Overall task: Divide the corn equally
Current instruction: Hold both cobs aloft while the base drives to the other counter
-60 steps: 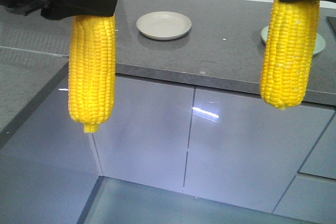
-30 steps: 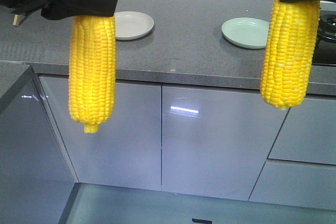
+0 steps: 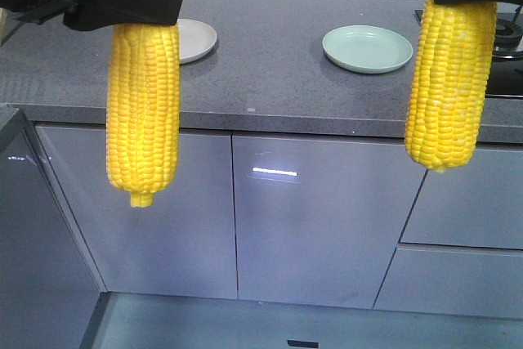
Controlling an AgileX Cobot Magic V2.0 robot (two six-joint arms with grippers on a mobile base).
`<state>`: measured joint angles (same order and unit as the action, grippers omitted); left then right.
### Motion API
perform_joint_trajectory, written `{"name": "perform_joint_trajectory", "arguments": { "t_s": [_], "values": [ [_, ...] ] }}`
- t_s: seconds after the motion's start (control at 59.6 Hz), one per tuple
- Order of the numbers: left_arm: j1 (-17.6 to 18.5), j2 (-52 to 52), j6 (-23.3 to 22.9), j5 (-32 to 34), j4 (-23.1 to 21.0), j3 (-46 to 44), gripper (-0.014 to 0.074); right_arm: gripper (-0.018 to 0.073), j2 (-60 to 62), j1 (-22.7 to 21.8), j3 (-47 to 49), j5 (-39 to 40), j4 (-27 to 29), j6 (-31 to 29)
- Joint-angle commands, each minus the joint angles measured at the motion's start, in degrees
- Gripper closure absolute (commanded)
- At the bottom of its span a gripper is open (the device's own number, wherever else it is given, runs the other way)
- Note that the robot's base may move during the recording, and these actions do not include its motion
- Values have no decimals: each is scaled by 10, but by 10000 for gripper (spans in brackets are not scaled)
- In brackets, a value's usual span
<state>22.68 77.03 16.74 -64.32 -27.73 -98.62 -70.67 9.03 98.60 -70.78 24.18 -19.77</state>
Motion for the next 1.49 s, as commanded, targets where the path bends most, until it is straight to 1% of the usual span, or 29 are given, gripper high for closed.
{"name": "perform_joint_trajectory", "arguments": {
  "t_s": [0.0,1.476],
  "values": [
    [3,-17,-3,32,-20,-18,603,564,10,-5,15,35,16,-4],
    [3,-17,-3,32,-20,-18,603,564,10,-5,15,35,16,-4]
  ]
}}
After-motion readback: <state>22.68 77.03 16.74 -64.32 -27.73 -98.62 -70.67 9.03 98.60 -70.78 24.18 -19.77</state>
